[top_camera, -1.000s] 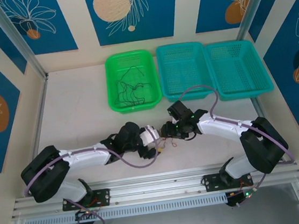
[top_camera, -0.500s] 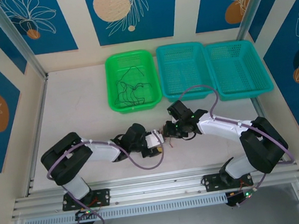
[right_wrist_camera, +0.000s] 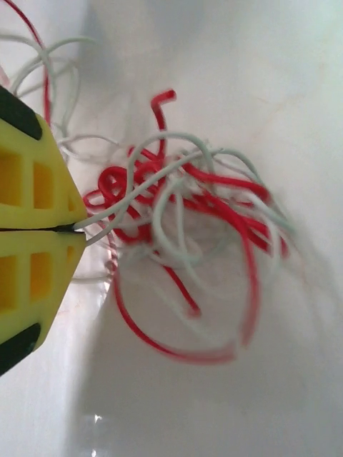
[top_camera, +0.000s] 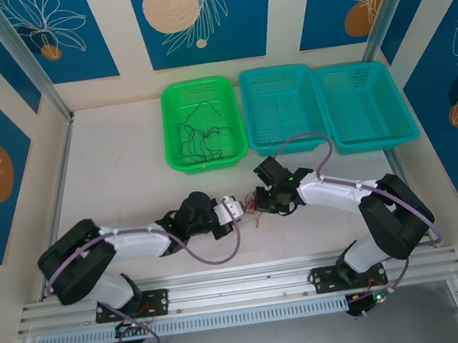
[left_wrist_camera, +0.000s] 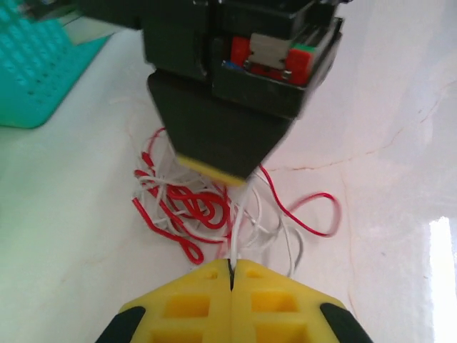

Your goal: Untangle the cables

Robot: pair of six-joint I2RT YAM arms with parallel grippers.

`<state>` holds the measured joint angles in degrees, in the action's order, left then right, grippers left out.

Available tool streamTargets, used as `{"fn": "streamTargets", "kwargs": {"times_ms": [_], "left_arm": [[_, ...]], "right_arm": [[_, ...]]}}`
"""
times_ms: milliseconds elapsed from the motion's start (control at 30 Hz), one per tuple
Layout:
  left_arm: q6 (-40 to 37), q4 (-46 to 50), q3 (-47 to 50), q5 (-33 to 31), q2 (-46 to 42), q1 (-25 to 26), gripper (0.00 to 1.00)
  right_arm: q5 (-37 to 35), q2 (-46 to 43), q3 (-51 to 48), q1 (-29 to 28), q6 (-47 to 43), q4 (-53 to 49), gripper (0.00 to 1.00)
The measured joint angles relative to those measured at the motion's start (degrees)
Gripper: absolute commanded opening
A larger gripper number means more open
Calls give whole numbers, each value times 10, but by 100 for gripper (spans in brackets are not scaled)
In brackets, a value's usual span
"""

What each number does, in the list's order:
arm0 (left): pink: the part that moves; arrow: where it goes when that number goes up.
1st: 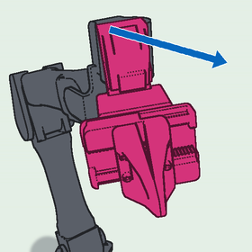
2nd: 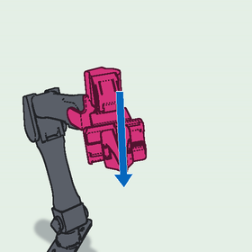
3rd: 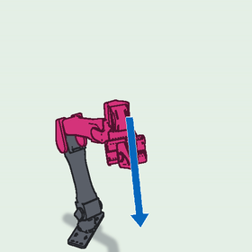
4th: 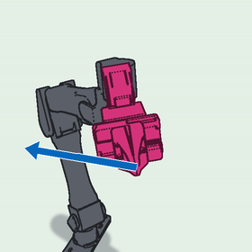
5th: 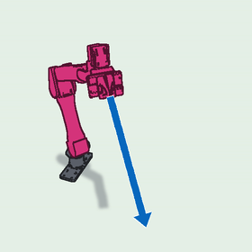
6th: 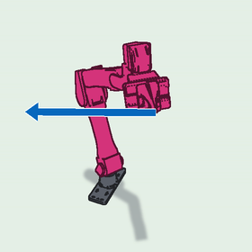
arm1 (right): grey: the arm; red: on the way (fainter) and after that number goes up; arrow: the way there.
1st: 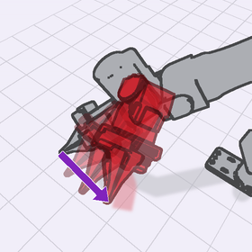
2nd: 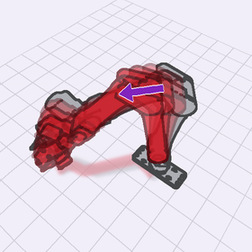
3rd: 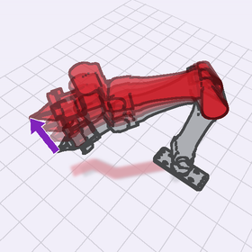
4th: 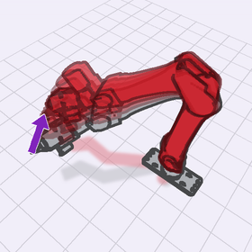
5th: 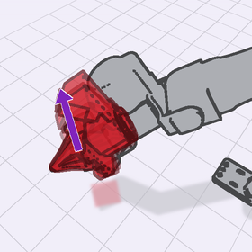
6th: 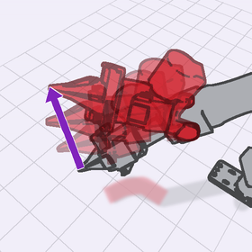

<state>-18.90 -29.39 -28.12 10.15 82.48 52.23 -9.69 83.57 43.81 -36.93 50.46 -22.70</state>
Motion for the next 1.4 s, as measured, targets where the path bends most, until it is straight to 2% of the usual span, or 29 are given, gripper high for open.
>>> {"fn": "streamTargets", "kwargs": {"times_ms": [167, 400, 467, 500, 600, 667, 833, 1000, 1200, 1333, 1400], "left_arm": [[36, 53, 18, -42, -103, -4, 0], [126, 140, 25, -106, -257, -38, 0], [150, 168, 22, -113, -303, -49, 0], [161, 181, 19, -113, -326, -53, 0], [186, 210, -9, -97, -362, -56, 0], [199, 225, -43, -80, -366, -56, 0], [210, 247, -144, -52, -342, -56, 0], [210, 263, -226, -43, -294, -56, 0], [212, 274, -290, -27, -234, -56, 0], [216, 274, -312, -17, -221, -56, 0], [218, 274, -320, -8, -220, -56, 0]], "right_arm": [[-62, -64, -50, 104, 35, -26, 8], [-76, -155, -108, 222, 47, -59, 11], [-79, -187, -120, 242, 47, -68, 17], [-80, -204, -123, 243, 46, -74, 27], [-78, -246, -117, 214, 30, -93, 63], [-82, -271, -96, 181, 20, -118, 70], [-76, -364, -35, 86, -30, -115, 71], [14, -425, -36, 5, -124, 1, 71], [139, -411, -70, -38, -187, 201, 75], [155, -371, -65, -45, -219, 285, 74], [146, -345, -61, -46, -237, 324, 69]]}}
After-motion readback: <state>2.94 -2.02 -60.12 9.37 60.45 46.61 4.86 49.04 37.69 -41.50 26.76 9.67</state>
